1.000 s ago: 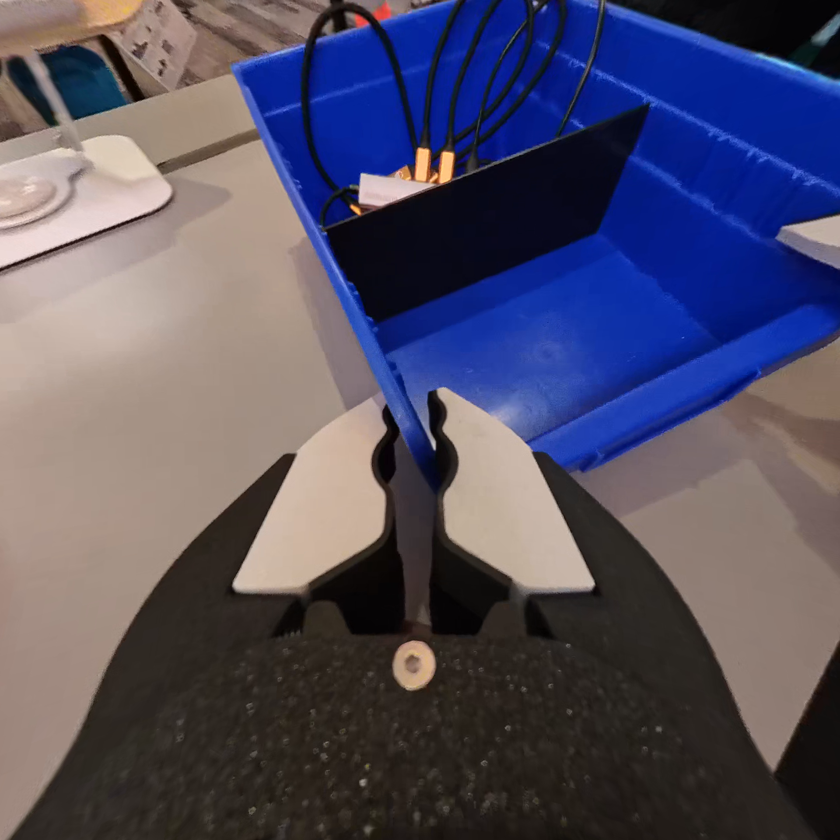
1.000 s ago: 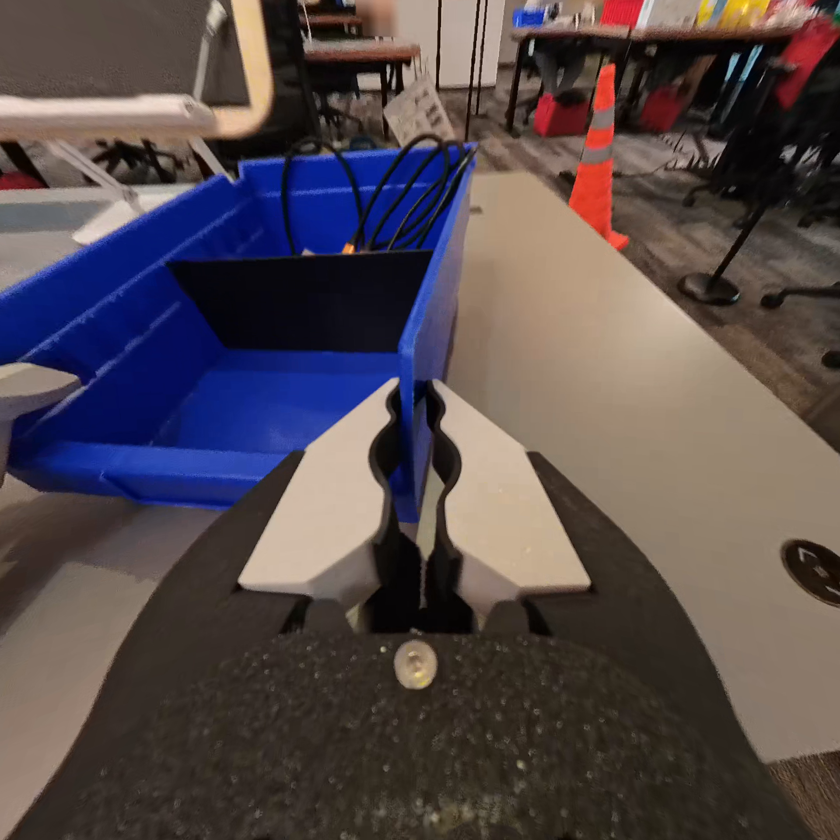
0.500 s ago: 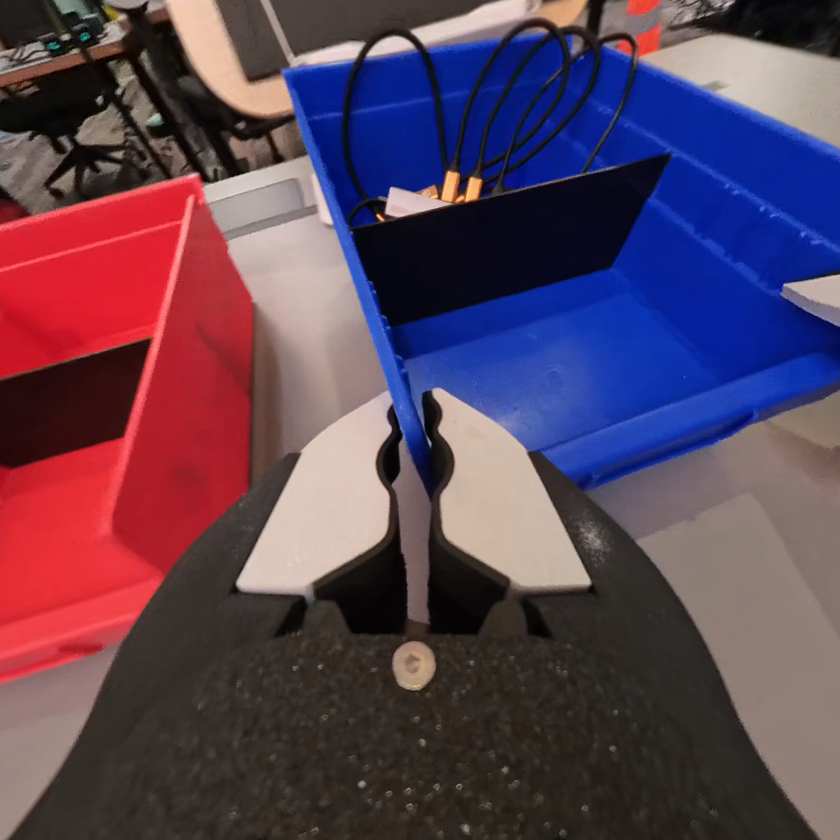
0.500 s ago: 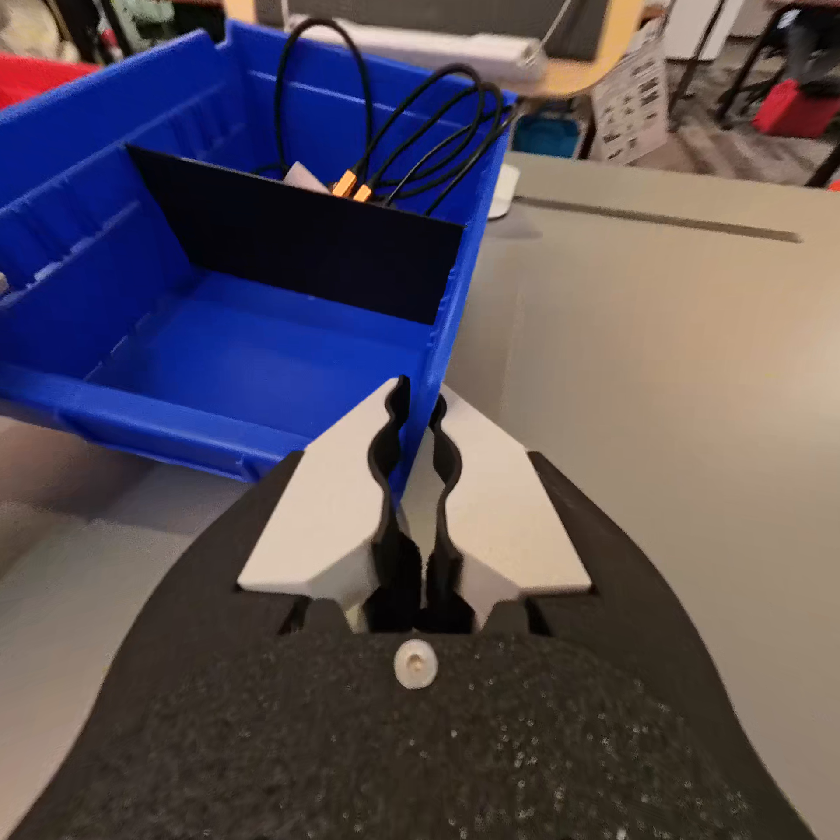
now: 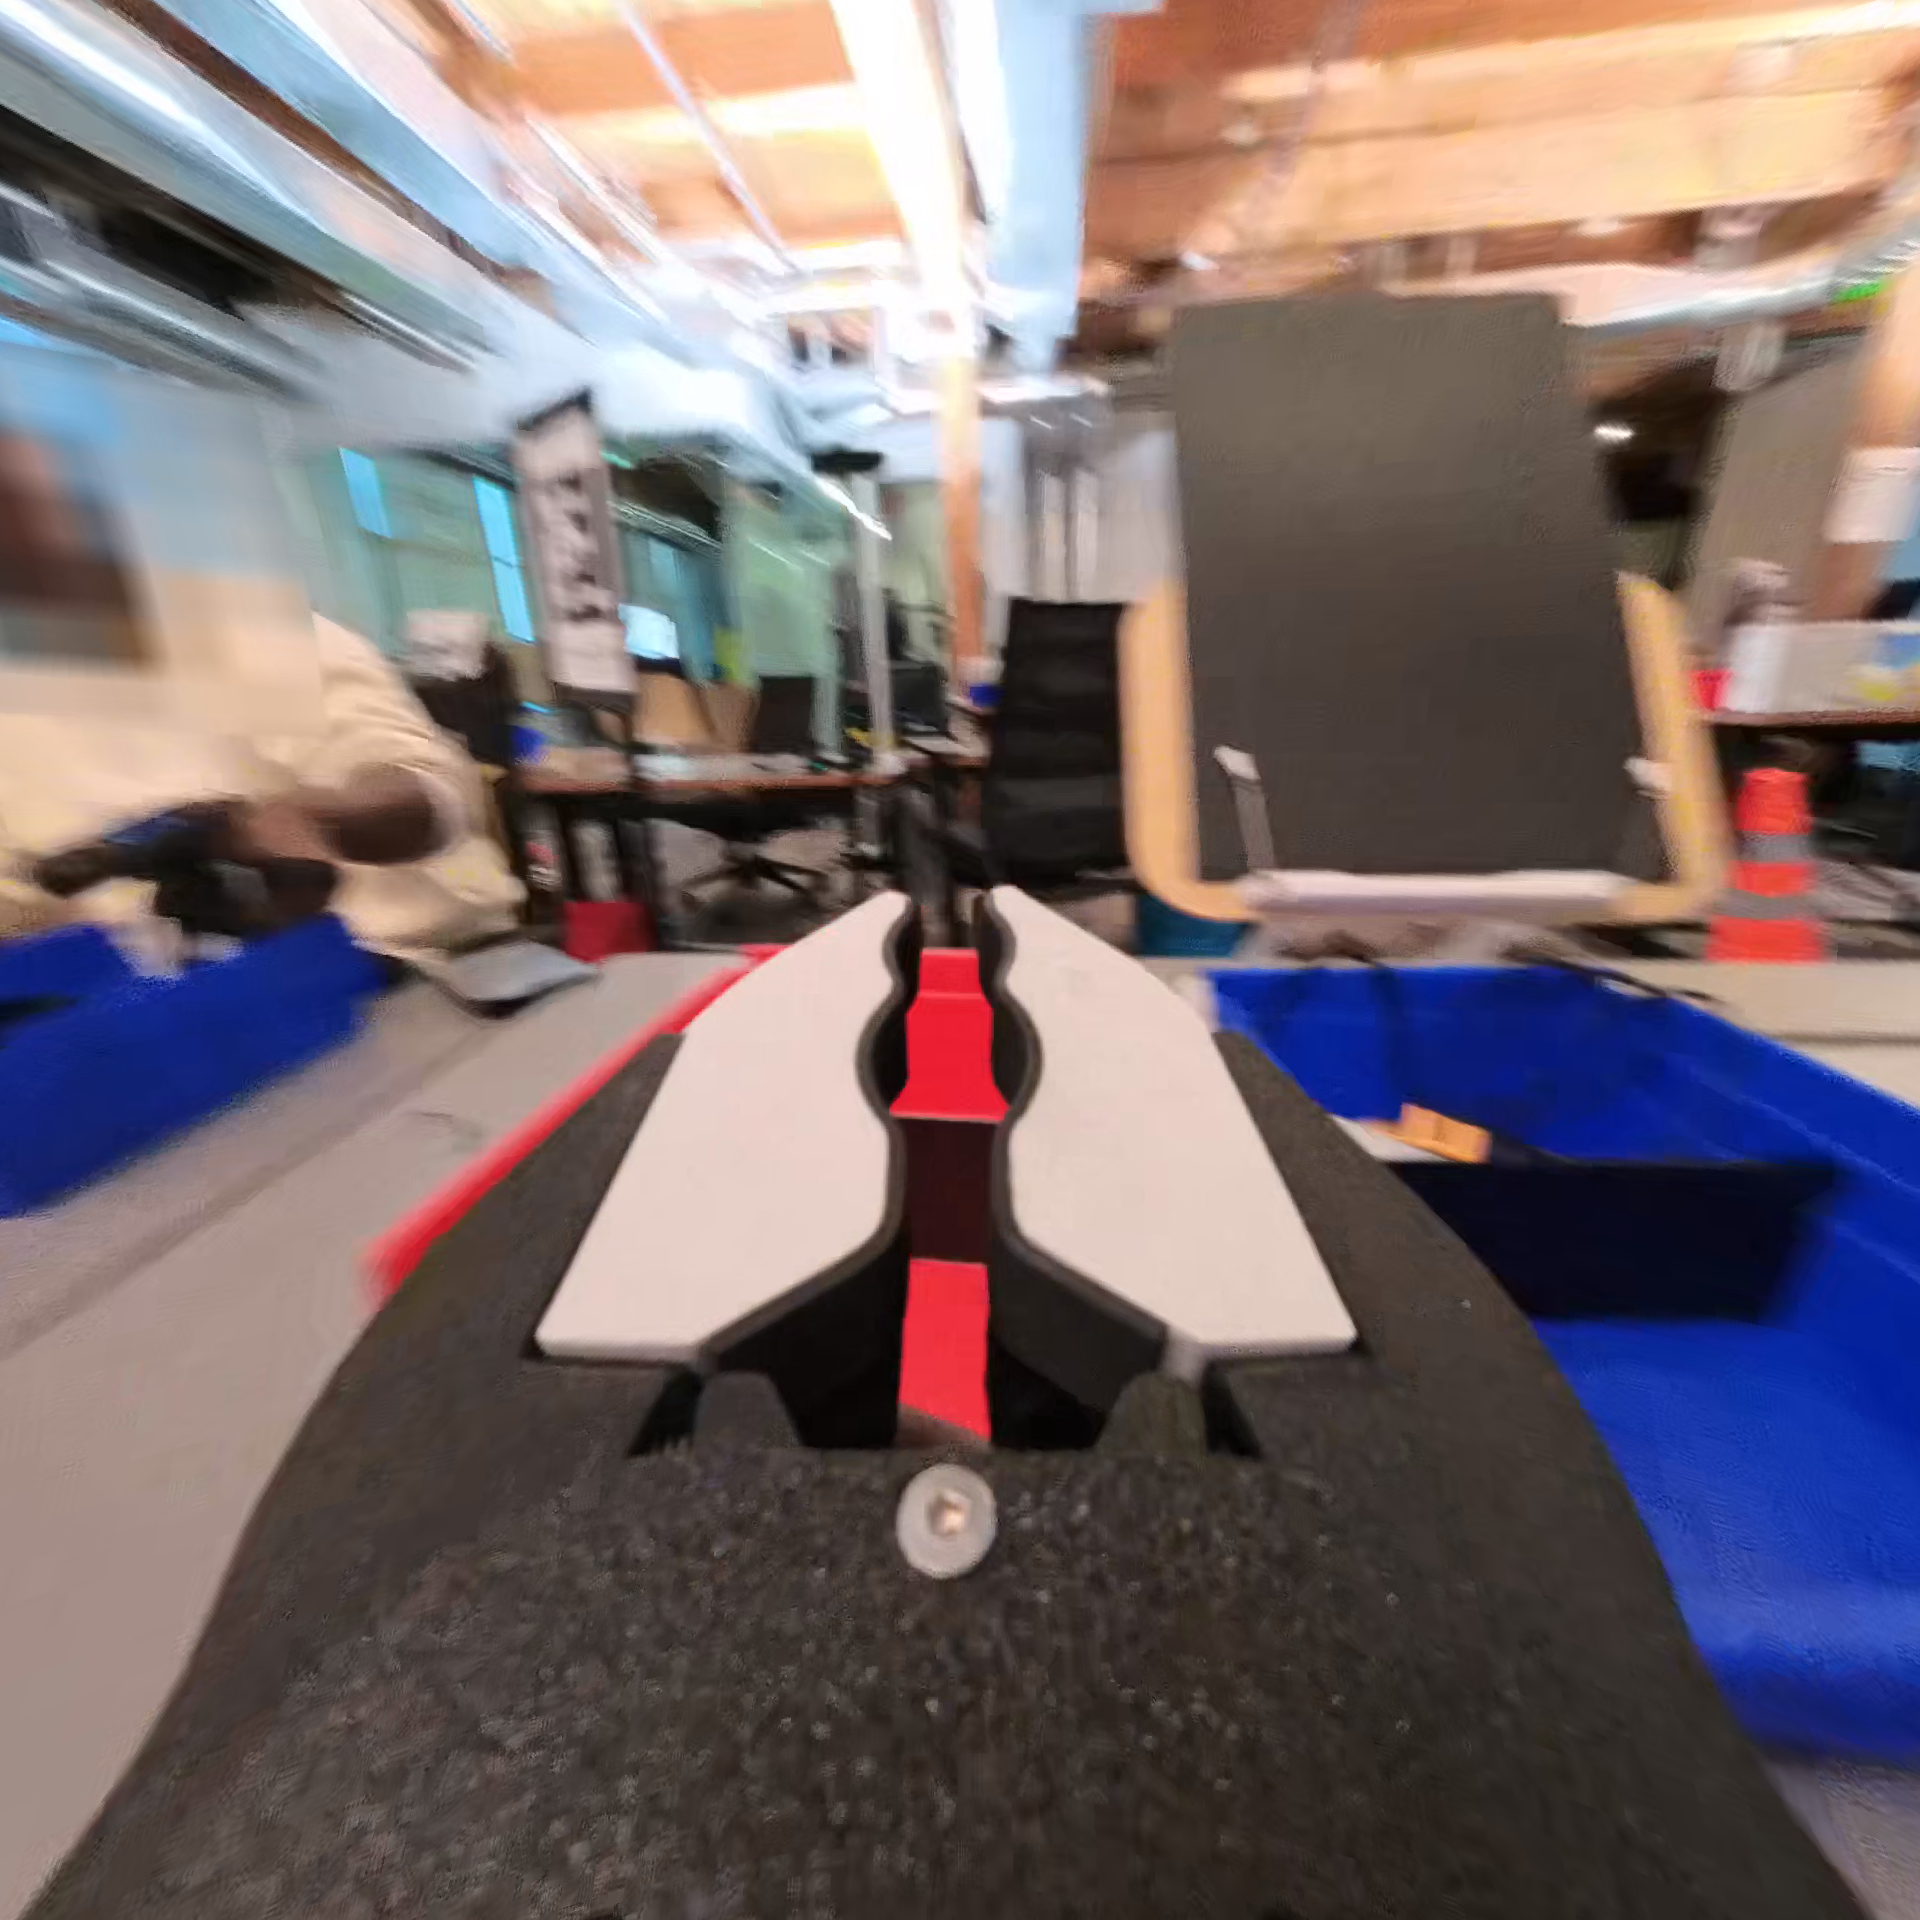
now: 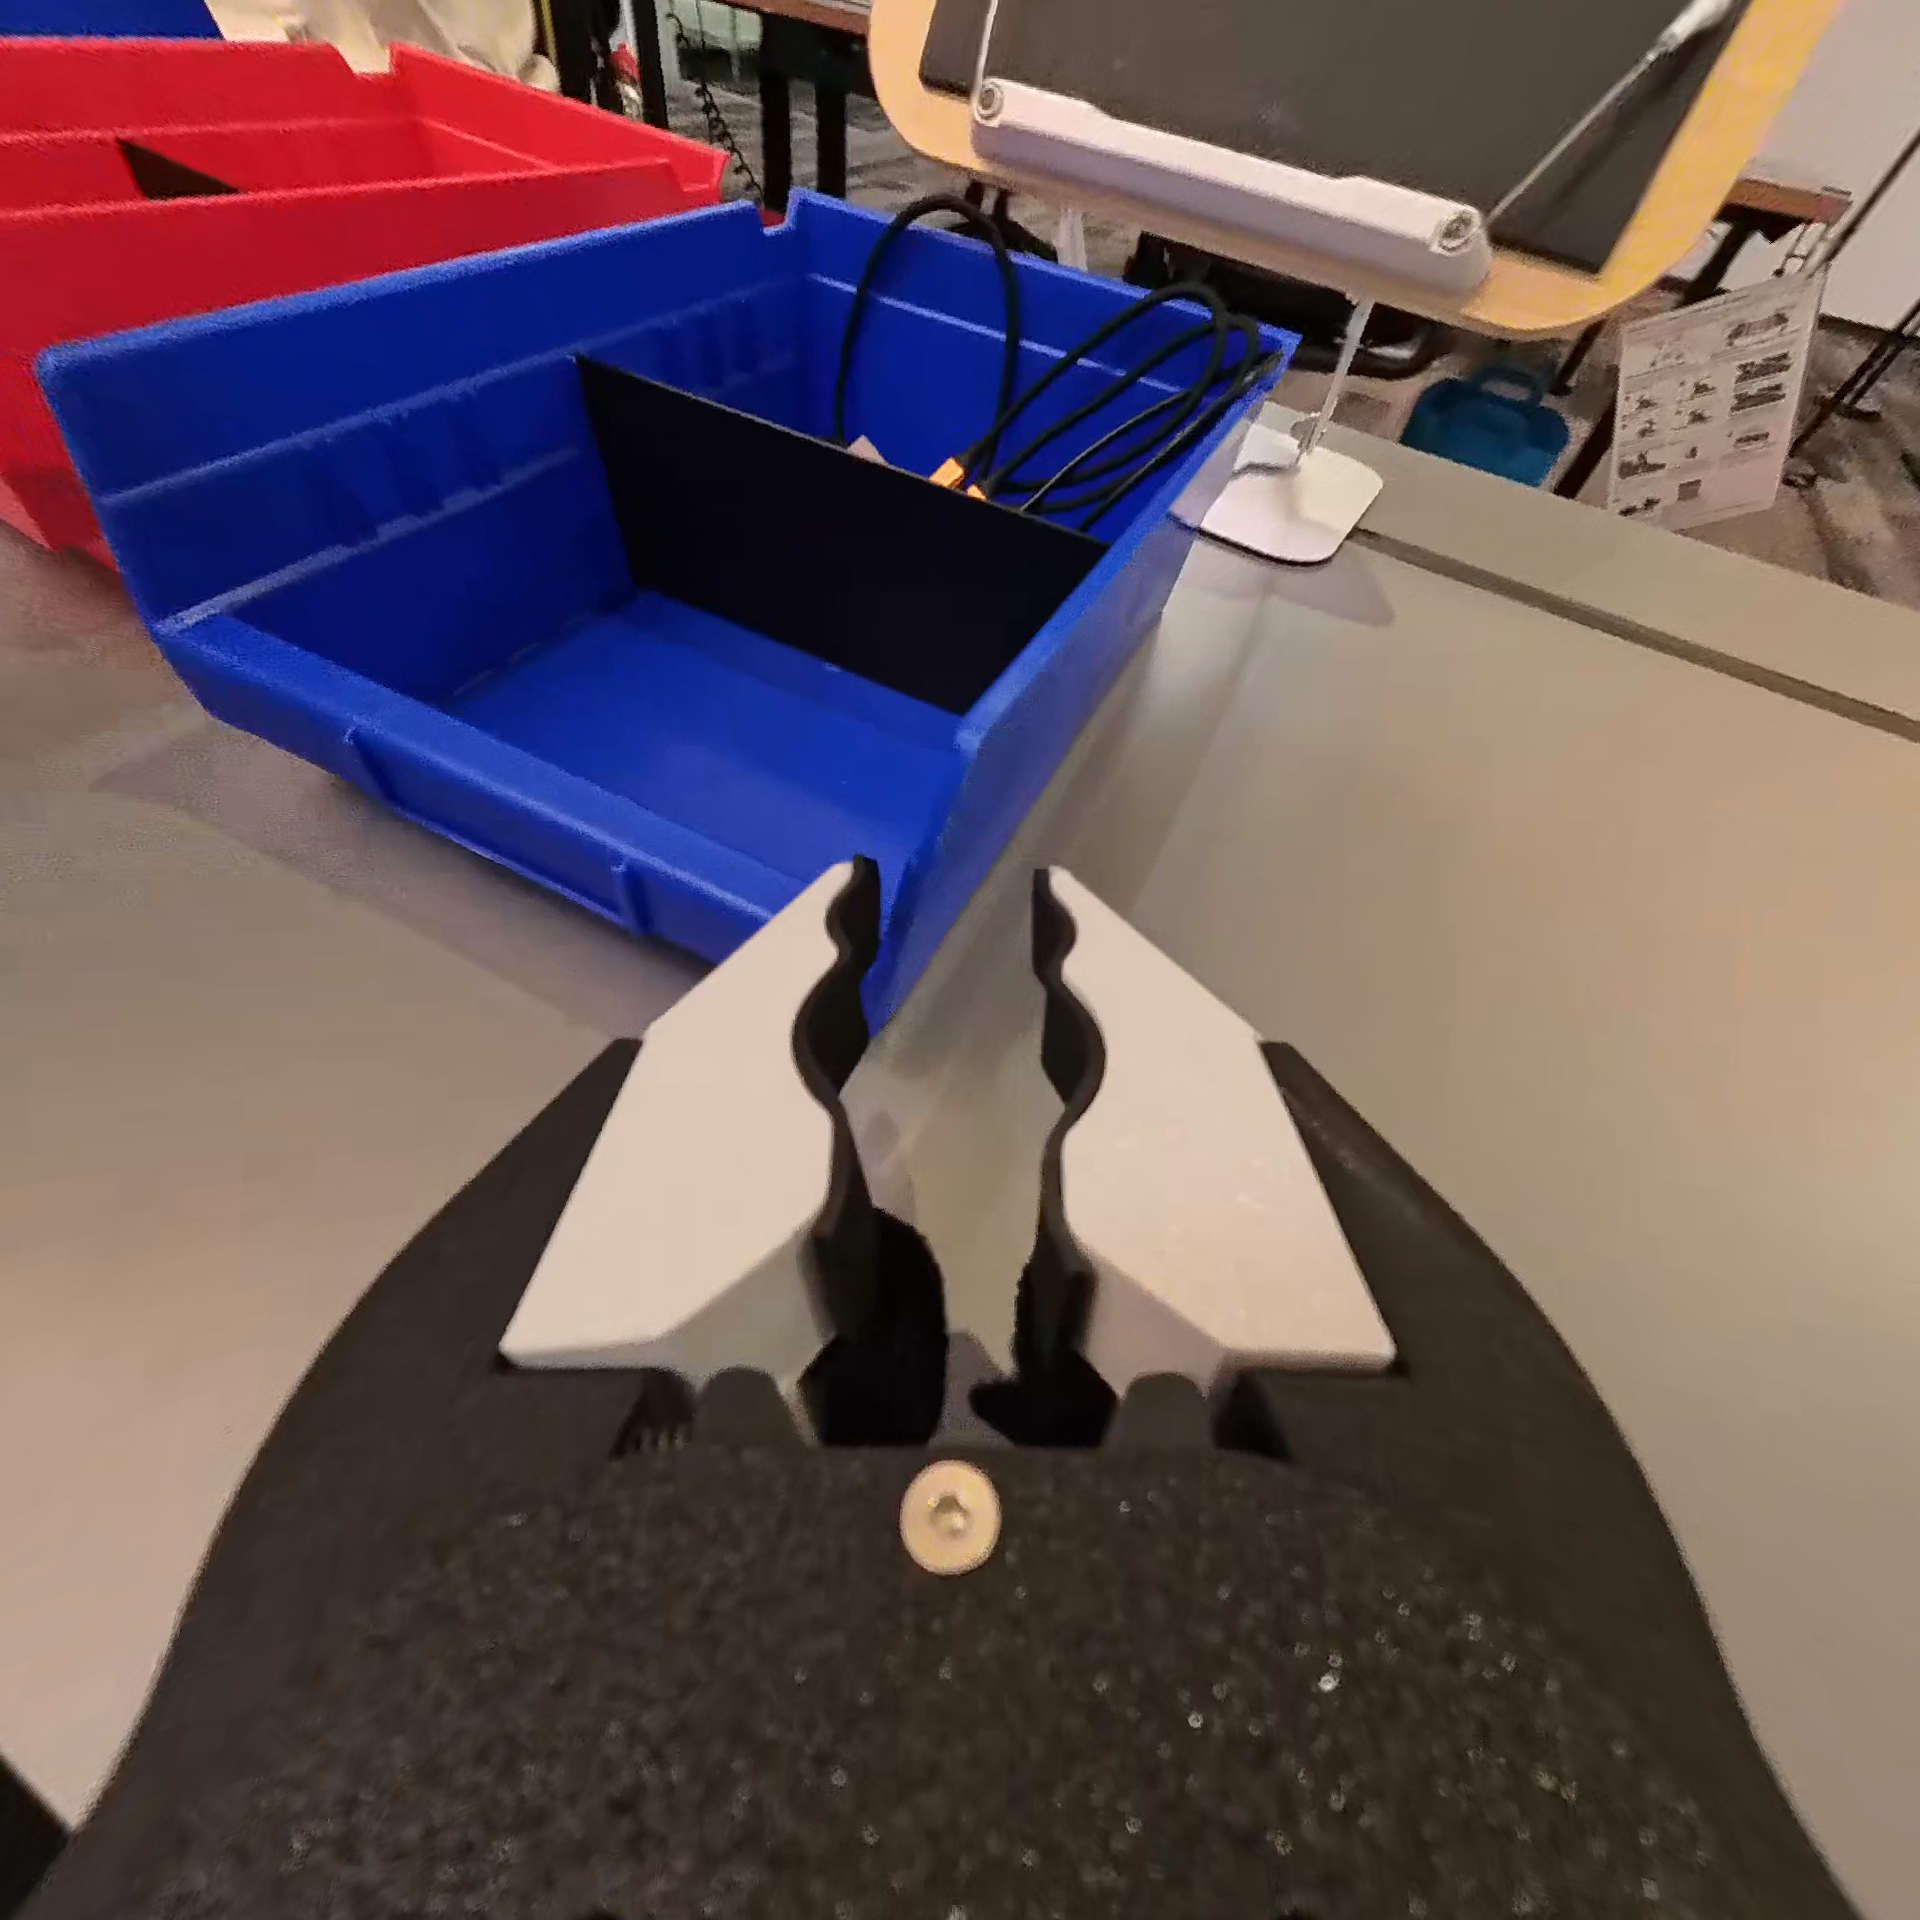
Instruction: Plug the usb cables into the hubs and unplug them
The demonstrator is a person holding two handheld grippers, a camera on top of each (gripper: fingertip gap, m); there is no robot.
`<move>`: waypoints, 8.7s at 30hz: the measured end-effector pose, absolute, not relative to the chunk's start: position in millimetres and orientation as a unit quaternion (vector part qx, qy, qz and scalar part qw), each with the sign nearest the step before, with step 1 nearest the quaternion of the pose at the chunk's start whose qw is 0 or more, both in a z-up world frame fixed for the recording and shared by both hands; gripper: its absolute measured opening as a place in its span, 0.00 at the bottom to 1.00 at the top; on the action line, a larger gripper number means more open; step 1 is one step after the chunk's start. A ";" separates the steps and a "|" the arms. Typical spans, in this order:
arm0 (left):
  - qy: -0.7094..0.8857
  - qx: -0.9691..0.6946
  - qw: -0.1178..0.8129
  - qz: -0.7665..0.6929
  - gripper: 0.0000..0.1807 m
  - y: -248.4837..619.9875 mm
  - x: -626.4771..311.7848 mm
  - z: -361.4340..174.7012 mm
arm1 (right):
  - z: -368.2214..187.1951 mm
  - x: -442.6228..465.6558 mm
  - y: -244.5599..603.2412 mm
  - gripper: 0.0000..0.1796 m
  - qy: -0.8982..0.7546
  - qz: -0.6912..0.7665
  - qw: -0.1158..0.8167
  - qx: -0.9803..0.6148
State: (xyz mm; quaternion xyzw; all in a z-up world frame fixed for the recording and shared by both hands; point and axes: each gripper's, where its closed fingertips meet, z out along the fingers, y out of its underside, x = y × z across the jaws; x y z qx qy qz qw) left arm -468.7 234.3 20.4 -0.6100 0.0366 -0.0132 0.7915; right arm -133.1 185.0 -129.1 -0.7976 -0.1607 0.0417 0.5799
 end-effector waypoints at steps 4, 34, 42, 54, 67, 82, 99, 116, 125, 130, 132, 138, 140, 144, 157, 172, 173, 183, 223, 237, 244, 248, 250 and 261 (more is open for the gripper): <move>-0.020 -0.695 0.717 0.049 0.15 267.3 -596.2 -25.5 | -131.3 -128.3 180.3 0.16 -0.152 0.048 0.576 -0.802; 0.079 -0.873 0.482 0.010 0.04 134.1 -581.5 -132.5 | -138.2 -405.1 186.0 0.07 -0.204 0.167 0.517 -0.814; 0.079 -0.802 0.583 0.102 0.04 100.6 -562.7 -52.1 | -51.5 -387.4 174.4 0.03 -0.200 0.167 0.594 -0.761; 0.237 -0.706 0.666 0.040 0.04 200.7 -319.5 63.6 | 71.4 -118.4 186.2 0.03 -0.031 -0.015 0.696 -0.717; 0.301 -0.745 0.593 -0.061 0.03 222.7 -22.4 -53.4 | -90.4 165.7 184.4 0.02 0.057 -0.032 0.511 -0.857; 0.310 -0.788 0.485 -0.216 0.16 199.0 -10.9 -130.3 | -139.8 168.5 186.1 0.03 0.065 -0.022 0.463 -0.884; 0.195 -0.803 0.550 -0.121 0.29 234.8 -331.1 -95.6 | -62.7 -127.5 216.4 0.31 -0.127 0.117 0.568 -0.805; 0.160 -0.824 0.539 -0.074 0.02 291.4 -460.4 -109.7 | -120.3 -281.5 262.1 0.06 -0.035 0.036 0.532 -0.845; 0.111 -0.841 0.526 -0.061 0.01 308.5 -581.6 -125.1 | -137.2 -395.7 289.9 0.06 -0.113 0.040 0.514 -0.849; 0.065 -0.839 0.531 -0.096 0.02 315.3 -591.9 -131.2 | -134.3 -409.8 281.6 0.10 -0.161 0.080 0.537 -0.824; 0.049 -0.827 0.551 -0.100 0.03 315.9 -592.6 -123.3 | -133.8 -413.1 267.2 0.12 -0.214 0.118 0.524 -0.816; 0.007 -0.746 0.647 -0.157 0.12 304.4 -593.7 -67.4 | -110.4 -345.1 234.5 0.15 -0.298 0.131 0.525 -0.787; -0.005 -0.726 0.673 -0.145 0.12 297.9 -599.4 -53.8 | -96.7 -306.6 226.8 0.17 -0.298 0.131 0.538 -0.778; 0.008 -0.707 0.700 -0.102 0.12 284.5 -586.9 -38.2 | -74.9 -204.7 217.0 0.18 -0.247 0.110 0.570 -0.776; 0.335 -0.687 0.503 -0.403 0.32 178.1 -133.3 -86.1 | -94.5 193.1 160.1 0.21 0.019 -0.129 0.592 -0.795; 0.380 -0.723 0.427 -0.388 0.41 167.5 29.4 -127.8 | -123.5 190.6 160.5 0.17 0.011 -0.021 0.540 -0.841; 0.381 -0.722 0.430 -0.386 0.40 166.2 31.5 -127.8 | -124.3 193.0 159.2 0.17 0.012 -0.015 0.539 -0.842; 0.416 -0.732 0.382 -0.381 0.39 151.3 -1.5 -130.7 | -112.1 204.1 155.9 0.27 0.073 -0.068 0.569 -0.816; 0.261 -0.746 0.508 -0.342 0.27 178.5 -369.6 -99.7 | -133.2 27.4 149.9 0.20 -0.098 -0.023 0.576 -0.811; 0.640 -0.728 0.246 -0.015 0.24 390.5 -455.5 -89.0 | -138.3 29.3 146.2 0.21 -0.118 -0.051 0.564 -0.816; 0.675 -0.727 0.102 0.077 0.25 477.7 -485.2 -161.8 | -139.3 39.2 143.7 0.21 -0.107 -0.061 0.561 -0.819; 0.690 -0.719 0.031 0.076 0.25 475.8 -492.1 -187.2 | -139.8 43.0 144.0 0.21 -0.094 -0.051 0.560 -0.821; 0.704 -0.703 0.017 0.101 0.24 474.6 -496.9 -192.0 | -140.2 43.3 144.4 0.20 -0.091 -0.044 0.559 -0.823; 0.713 -0.664 0.149 0.172 0.06 472.2 -498.1 -124.5 | -141.5 37.5 144.1 0.20 -0.113 -0.056 0.555 -0.822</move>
